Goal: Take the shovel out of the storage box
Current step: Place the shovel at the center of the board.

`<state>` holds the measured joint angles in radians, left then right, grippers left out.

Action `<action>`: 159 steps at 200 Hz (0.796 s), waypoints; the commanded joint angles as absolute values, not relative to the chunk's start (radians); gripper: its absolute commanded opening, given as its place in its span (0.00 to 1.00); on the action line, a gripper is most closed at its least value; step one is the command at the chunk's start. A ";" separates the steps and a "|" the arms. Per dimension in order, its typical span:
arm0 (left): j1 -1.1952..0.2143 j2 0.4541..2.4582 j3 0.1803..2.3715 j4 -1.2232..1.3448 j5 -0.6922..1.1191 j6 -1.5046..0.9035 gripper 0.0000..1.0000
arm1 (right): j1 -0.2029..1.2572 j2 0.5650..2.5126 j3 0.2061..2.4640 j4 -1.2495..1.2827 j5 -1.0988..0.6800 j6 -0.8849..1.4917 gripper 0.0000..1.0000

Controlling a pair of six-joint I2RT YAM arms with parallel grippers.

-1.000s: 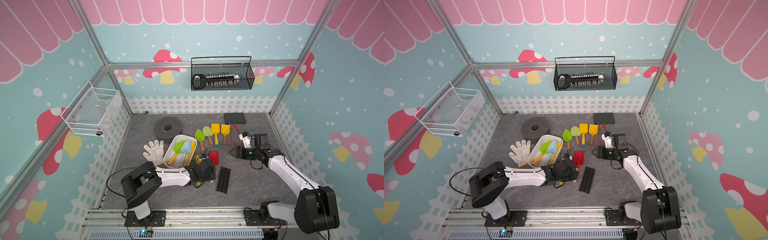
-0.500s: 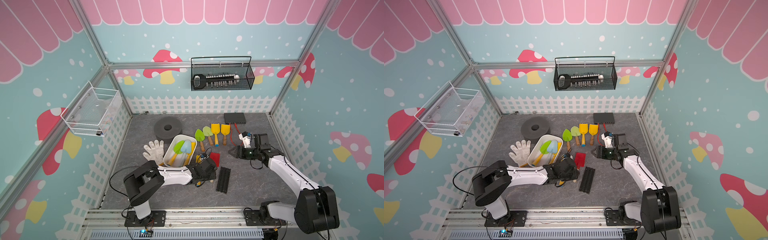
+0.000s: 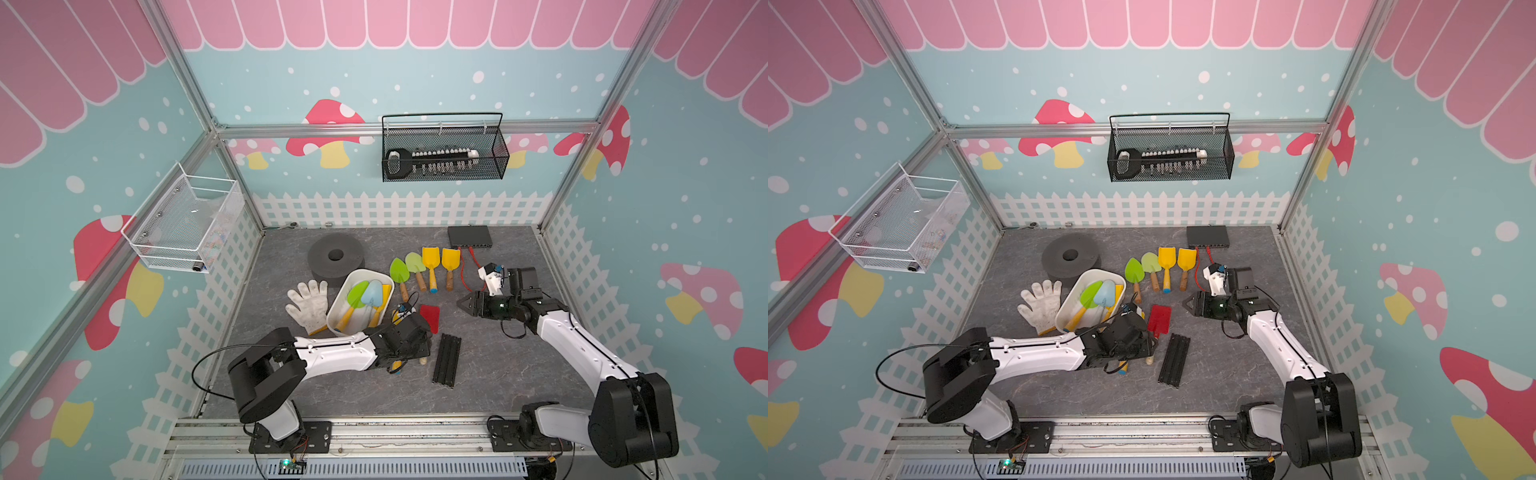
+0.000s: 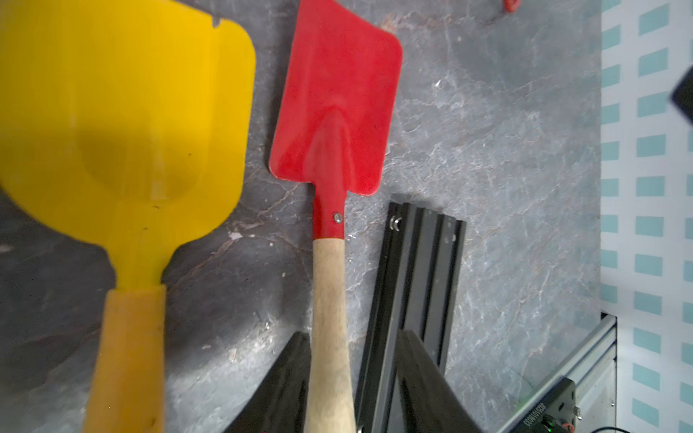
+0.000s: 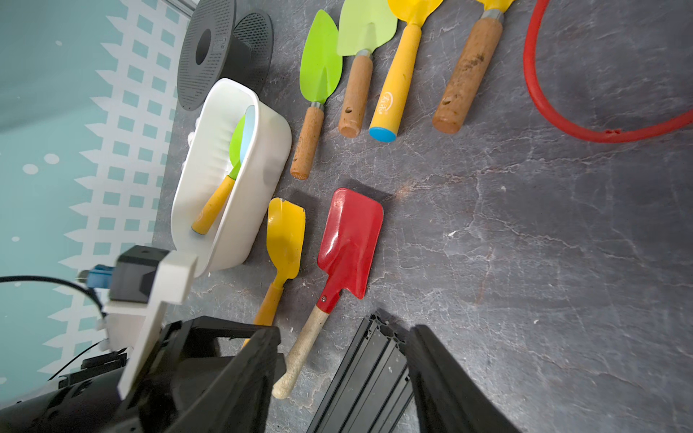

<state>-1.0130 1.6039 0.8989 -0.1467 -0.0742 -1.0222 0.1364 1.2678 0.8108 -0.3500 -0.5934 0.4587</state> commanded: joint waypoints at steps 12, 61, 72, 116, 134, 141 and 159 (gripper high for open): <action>-1.018 1.508 0.927 -0.248 -0.171 -0.955 0.43 | 0.130 1.250 0.792 -0.339 -0.608 0.460 0.62; -0.968 1.476 0.940 -0.270 -0.142 -0.834 0.47 | 0.129 1.260 0.797 -0.331 -0.637 0.440 0.61; -0.950 1.468 0.940 -0.270 -0.137 -0.802 0.48 | 0.130 1.260 0.796 -0.331 -0.638 0.439 0.60; -0.832 1.403 0.906 -0.267 -0.103 -0.702 0.51 | 0.131 1.271 0.793 -0.323 -0.646 0.439 0.60; -0.769 1.360 0.884 -0.266 -0.079 -0.661 0.52 | 0.131 1.278 0.793 -0.320 -0.652 0.440 0.60; -0.745 1.345 0.877 -0.272 -0.074 -0.649 0.52 | 0.132 1.281 0.794 -0.318 -0.653 0.440 0.60; -0.677 1.318 0.874 -0.331 -0.092 -0.647 0.52 | 0.132 1.284 0.793 -0.316 -0.658 0.442 0.60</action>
